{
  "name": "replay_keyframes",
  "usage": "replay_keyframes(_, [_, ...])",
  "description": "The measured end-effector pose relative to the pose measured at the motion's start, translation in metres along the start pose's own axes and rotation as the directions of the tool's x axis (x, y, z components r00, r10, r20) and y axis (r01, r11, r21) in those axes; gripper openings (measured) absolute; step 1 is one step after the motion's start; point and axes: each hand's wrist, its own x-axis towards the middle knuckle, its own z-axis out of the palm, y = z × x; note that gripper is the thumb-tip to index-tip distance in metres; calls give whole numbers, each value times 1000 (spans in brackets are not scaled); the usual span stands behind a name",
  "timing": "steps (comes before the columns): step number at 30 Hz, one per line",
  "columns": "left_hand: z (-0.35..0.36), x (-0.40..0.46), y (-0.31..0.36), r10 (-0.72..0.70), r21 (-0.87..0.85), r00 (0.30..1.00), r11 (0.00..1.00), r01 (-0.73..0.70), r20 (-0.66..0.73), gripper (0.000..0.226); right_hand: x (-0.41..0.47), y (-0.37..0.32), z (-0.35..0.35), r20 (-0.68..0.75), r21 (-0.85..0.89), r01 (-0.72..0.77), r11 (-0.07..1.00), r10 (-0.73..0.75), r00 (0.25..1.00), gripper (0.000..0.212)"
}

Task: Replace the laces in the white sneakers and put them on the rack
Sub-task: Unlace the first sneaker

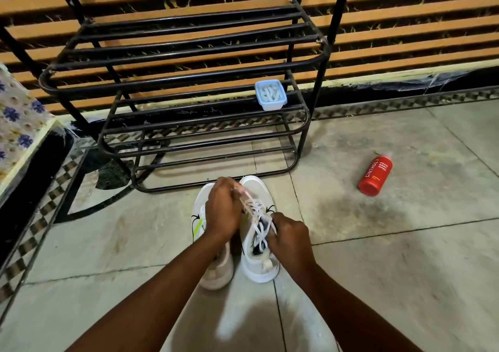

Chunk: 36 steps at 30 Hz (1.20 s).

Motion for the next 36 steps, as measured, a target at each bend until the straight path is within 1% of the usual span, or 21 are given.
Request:
replay_keyframes(1, [-1,3,4,-98,-141,994,986,89,-58,19,0,0,0,-13,2,15,1000,-15,1000,15])
replay_keyframes(2, [-2,4,8,-188,-275,981,947,166,-56,21,0,0,-1,-24,8,31,999,-30,999,21])
replay_keyframes(3, [-2,6,8,-236,-379,972,901,213,-14,23,0,0,-2,-32,16,51,999,-51,998,27])
replay_keyframes(4, [-4,6,7,-205,-415,978,887,202,38,24,0,-1,-2,-39,23,69,997,-68,997,32])
replay_keyframes(5, [-5,6,3,-98,-371,990,920,129,101,23,0,-1,-3,-46,28,83,996,-81,996,33])
replay_keyframes(6, [-7,5,-2,43,-254,983,967,5,181,21,0,-2,-4,-50,32,86,996,-84,995,32])
replay_keyframes(7, [-7,5,-5,159,-119,949,984,-131,272,18,1,-1,-4,-53,35,87,996,-85,995,31])
replay_keyframes(9, [-8,7,-12,264,35,867,951,-306,423,6,1,0,-5,-54,40,84,996,-81,995,29])
replay_keyframes(11, [-7,8,-15,336,65,799,905,-421,499,14,1,0,-5,-56,42,76,996,-73,996,29])
replay_keyframes(12, [-6,7,-16,339,59,784,901,-429,521,18,1,0,-6,-52,41,71,997,-69,996,29])
replay_keyframes(15, [-7,12,-22,313,86,788,904,-418,531,7,1,-4,-6,-35,22,78,997,-77,996,24])
replay_keyframes(19, [-8,12,-15,303,197,792,865,-462,530,9,3,-8,-6,-32,-5,93,996,-93,995,27])
replay_keyframes(21, [-9,8,-8,295,323,834,821,-471,467,11,3,-9,-4,-12,-32,75,997,-76,997,23])
replay_keyframes(23, [-10,10,-8,265,370,890,837,-404,371,12,1,-7,-2,10,-32,45,998,-45,999,14])
replay_keyframes(25, [-12,18,-15,243,222,896,914,-340,373,15,0,-4,0,17,-34,32,999,-32,999,13])
replay_keyframes(27, [-15,20,-23,208,-11,871,974,-227,444,10,0,-3,0,31,-37,25,999,-24,999,16])
replay_keyframes(28, [-17,19,-23,202,-68,847,979,-194,491,9,0,-3,0,37,-32,24,999,-22,999,18])
replay_keyframes(30, [-18,11,-21,218,-66,793,973,-220,569,15,0,-4,0,42,-27,27,999,-26,999,18])
replay_keyframes(32, [-14,5,-21,236,-32,771,962,-269,591,6,-1,-6,-1,36,-21,28,999,-28,999,16])
replay_keyframes(34, [-10,3,-23,217,-24,790,968,-248,574,13,-2,-8,-2,30,-20,24,1000,-24,999,15])
replay_keyframes(36, [-8,2,-22,239,24,817,955,-296,525,18,-2,-10,-4,33,-28,18,999,-17,999,14])
